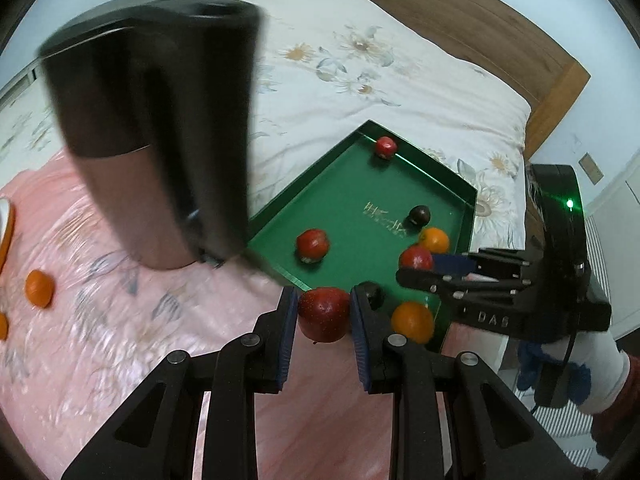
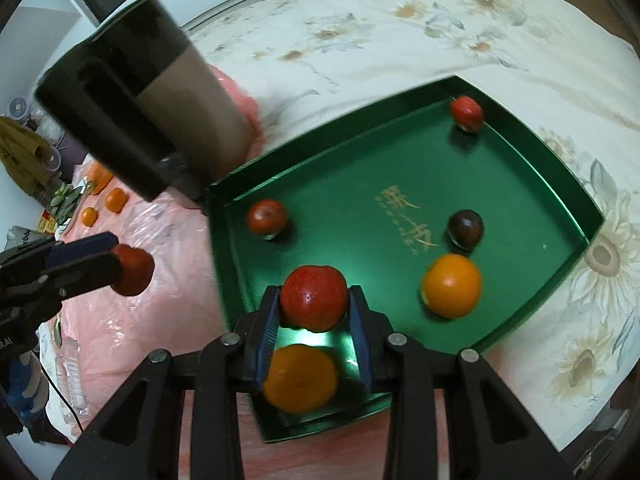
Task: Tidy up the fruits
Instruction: 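Lower the fruits into the box and open the left tool while the right tool opens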
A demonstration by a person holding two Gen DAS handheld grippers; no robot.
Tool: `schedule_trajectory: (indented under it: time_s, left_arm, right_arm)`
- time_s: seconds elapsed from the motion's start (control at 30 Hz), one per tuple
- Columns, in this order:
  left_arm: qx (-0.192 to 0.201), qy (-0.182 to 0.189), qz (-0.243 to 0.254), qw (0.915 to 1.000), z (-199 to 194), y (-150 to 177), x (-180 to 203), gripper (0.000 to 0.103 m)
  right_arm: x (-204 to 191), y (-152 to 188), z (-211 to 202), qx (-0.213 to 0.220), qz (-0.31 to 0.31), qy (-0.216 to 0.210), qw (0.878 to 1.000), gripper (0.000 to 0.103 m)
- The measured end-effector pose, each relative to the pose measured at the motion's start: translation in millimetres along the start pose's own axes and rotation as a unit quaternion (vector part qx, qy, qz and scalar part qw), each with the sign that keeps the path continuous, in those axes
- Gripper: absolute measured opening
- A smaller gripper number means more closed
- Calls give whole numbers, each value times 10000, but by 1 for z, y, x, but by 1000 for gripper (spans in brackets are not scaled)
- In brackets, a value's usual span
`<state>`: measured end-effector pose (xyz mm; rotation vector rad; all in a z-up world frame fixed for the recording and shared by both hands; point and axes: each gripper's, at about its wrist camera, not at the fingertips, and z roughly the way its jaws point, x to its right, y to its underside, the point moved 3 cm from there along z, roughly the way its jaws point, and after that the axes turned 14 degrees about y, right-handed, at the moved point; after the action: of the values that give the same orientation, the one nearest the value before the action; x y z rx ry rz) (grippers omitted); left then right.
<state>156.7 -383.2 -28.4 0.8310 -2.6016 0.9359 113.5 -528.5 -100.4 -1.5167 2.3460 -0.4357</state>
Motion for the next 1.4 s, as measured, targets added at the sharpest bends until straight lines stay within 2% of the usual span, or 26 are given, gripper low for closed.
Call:
schedule_trajectory:
  time_s: [0.27, 0.6, 1.1, 1.23, 1.3, 1.33, 1.4]
  left_arm:
    - [-152, 110, 100, 9998, 48, -15, 15, 22]
    - [-330, -25, 18, 9995, 92, -20, 11, 22]
    - [-401, -288, 147, 9987, 105, -13, 18, 24]
    - [-369, -287, 144, 9988, 101, -11, 21, 29]
    - [-362, -272, 138, 9989, 98, -10, 24, 31]
    - [-354, -270, 133, 9989, 97, -10, 25, 34]
    - [-330, -255, 118, 9991, 93, -9, 27, 37]
  right_arm:
    - [23, 5, 13, -31, -4, 263, 9997, 45]
    - [33, 17, 20, -78, -165, 442, 9989, 46]
    - [33, 20, 17, -14, -211, 484, 9986, 46]
    - [31, 21, 13, -9, -247, 522, 9983, 46]
    - [29, 21, 11, 10, -243, 528, 9983, 61]
    - [28, 21, 9, 33, -241, 543, 9982, 72]
    - [27, 20, 8, 52, -255, 567, 9980, 76]
